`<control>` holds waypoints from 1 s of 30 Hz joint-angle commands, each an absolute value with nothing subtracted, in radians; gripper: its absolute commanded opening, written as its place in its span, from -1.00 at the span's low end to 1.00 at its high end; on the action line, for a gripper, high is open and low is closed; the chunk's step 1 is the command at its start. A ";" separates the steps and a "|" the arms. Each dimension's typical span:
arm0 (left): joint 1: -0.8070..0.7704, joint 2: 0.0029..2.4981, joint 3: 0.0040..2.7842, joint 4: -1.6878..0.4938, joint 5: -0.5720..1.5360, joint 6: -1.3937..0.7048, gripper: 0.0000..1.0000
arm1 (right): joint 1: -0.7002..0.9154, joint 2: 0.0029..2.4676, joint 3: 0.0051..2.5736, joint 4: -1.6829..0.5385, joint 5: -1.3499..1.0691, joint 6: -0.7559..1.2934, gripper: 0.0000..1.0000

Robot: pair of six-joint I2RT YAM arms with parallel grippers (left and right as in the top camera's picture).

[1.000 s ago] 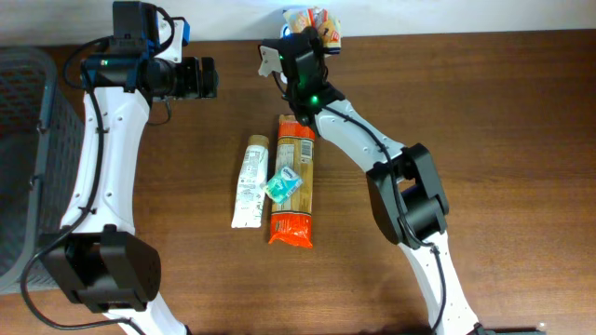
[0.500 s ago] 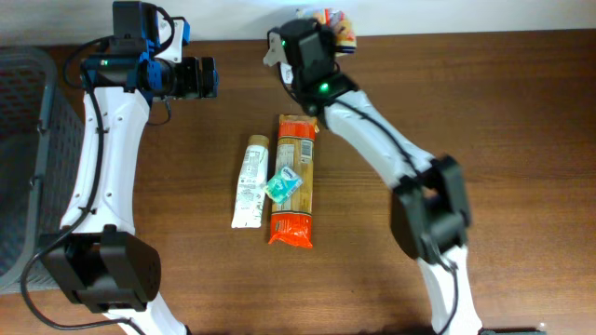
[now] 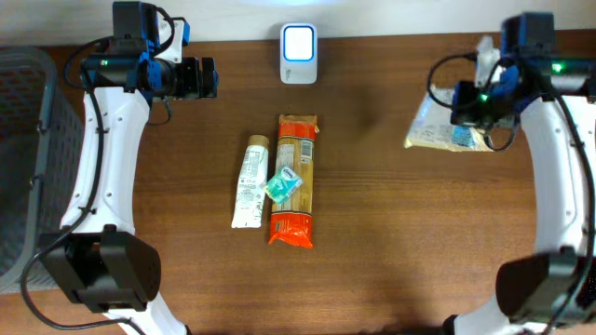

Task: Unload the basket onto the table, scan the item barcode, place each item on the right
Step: 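Move the snack bag right and release it on the table, then reach the right gripper to the small green pack and grasp it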

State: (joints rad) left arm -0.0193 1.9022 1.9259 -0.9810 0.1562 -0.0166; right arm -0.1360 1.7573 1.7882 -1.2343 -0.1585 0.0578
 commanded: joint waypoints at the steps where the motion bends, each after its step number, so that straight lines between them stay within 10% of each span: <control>1: -0.019 1.903 1.927 -0.981 0.157 -0.014 0.99 | -0.232 1.810 1.634 -1.146 -0.258 0.056 -0.92; 5: -0.019 1.903 1.927 -0.981 0.157 -0.014 0.98 | -0.342 1.861 1.488 -0.997 -0.251 0.054 -0.73; 8: -0.019 1.903 1.927 -0.981 0.156 -0.014 0.98 | -0.387 1.859 1.528 -1.023 -0.252 0.053 0.72; 10: -0.019 1.903 1.927 -0.981 0.156 -0.014 0.98 | -0.391 1.858 1.641 -1.112 -0.256 0.053 0.99; 18: -0.019 1.903 1.927 -0.981 0.157 -0.014 0.98 | -0.108 1.866 1.831 -1.203 -0.444 0.065 0.98; 30: -0.019 1.903 1.927 -0.981 0.157 -0.014 0.98 | 0.484 2.150 1.693 -0.772 -0.440 0.024 -0.12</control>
State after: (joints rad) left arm -0.0193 1.9022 1.9259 -0.9829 0.1562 -0.0166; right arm 0.4374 2.1323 1.6978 -0.7872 -0.4328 0.1211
